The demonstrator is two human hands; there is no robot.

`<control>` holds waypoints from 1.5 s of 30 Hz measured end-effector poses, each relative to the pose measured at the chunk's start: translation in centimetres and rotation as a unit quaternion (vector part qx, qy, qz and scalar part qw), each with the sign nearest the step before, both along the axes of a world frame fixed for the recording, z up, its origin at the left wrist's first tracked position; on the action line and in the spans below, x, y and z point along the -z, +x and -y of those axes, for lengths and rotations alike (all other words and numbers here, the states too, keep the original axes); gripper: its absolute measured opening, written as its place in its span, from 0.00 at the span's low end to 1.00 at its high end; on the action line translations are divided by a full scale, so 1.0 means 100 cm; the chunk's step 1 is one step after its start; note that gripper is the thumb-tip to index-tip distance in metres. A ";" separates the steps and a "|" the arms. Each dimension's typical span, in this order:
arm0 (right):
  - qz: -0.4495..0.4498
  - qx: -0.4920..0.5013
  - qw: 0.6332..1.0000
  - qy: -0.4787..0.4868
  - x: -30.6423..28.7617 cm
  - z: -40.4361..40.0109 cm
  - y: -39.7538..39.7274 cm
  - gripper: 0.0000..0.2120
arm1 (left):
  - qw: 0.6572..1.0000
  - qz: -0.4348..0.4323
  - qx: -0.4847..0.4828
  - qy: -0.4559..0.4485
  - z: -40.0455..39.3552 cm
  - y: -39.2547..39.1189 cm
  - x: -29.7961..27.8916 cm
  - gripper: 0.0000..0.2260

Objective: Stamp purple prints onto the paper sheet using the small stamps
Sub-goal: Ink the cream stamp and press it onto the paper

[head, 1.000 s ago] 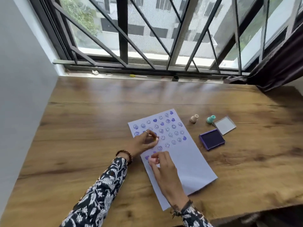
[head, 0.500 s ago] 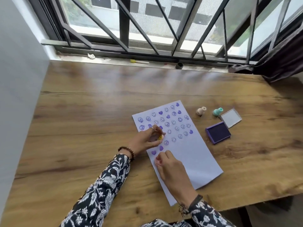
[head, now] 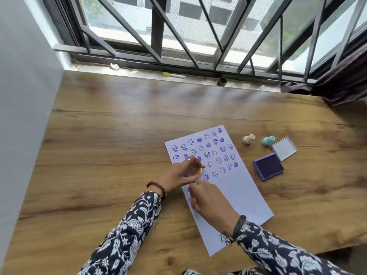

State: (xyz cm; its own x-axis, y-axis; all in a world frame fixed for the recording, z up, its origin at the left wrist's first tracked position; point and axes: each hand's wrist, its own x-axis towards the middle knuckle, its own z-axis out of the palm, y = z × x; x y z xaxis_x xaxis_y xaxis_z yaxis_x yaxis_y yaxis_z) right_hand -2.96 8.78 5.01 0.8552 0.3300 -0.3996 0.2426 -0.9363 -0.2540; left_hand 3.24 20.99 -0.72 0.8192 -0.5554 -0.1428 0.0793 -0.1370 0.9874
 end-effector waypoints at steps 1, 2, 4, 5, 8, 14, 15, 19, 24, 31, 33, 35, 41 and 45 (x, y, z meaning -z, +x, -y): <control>0.010 0.003 1.000 0.011 0.001 0.001 -0.003 0.04 | 1.000 0.001 -0.001 -0.004 0.000 -0.001 0.000 0.09; 0.021 0.013 0.999 0.036 0.001 0.004 -0.007 0.03 | 1.000 0.001 -0.001 -0.008 0.000 -0.001 -0.002 0.09; 0.035 0.052 0.993 0.099 -0.001 0.010 -0.014 0.02 | 0.999 -0.015 -0.006 -0.035 -0.001 -0.001 -0.006 0.09; 0.034 0.085 0.988 0.127 -0.001 0.013 -0.018 0.04 | 0.998 -0.033 -0.017 -0.058 -0.001 0.000 -0.009 0.09; 0.006 0.282 0.922 0.267 -0.005 0.026 -0.027 0.03 | 0.985 -0.091 -0.084 -0.120 -0.004 0.002 -0.018 0.09; -0.023 0.430 0.749 0.503 -0.022 0.050 -0.023 0.08 | 0.970 -0.140 -0.141 -0.143 -0.006 -0.012 -0.034 0.06; -0.016 0.416 0.751 0.512 -0.026 0.053 -0.021 0.10 | 0.967 -0.154 -0.137 -0.151 -0.002 -0.015 -0.038 0.05; 0.000 0.355 0.788 0.504 -0.040 0.064 -0.010 0.05 | 0.953 -0.191 -0.150 -0.181 0.023 -0.024 -0.053 0.05; 0.052 0.321 0.797 0.509 -0.055 0.082 -0.009 0.05 | 0.945 -0.188 -0.181 -0.196 0.048 -0.029 -0.068 0.06; 0.110 0.302 0.794 0.516 -0.064 0.117 -0.006 0.06 | 0.952 -0.182 -0.187 -0.158 0.084 -0.028 -0.082 0.03; 0.104 0.300 0.794 0.519 -0.064 0.129 -0.003 0.06 | 0.953 -0.183 -0.185 -0.158 0.095 -0.025 -0.084 0.03; 0.093 0.300 0.792 0.523 -0.063 0.142 0.000 0.06 | 0.953 -0.180 -0.183 -0.158 0.105 -0.022 -0.084 0.05; 0.006 0.345 0.757 0.555 -0.062 0.177 0.018 0.04 | 0.971 -0.132 -0.156 -0.121 0.135 -0.011 -0.078 0.06; 0.002 0.347 0.783 0.516 -0.051 0.197 0.033 0.04 | 0.985 -0.058 -0.156 -0.048 0.159 -0.001 -0.071 0.08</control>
State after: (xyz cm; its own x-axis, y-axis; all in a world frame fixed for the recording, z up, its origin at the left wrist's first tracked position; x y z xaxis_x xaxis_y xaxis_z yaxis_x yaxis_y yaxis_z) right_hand 0.37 -10.90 10.11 0.9724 -0.0694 -0.2226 -0.2304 -0.1407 -0.9629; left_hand 3.15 5.09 6.37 0.9333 -0.2955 -0.2042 0.2155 0.0060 0.9765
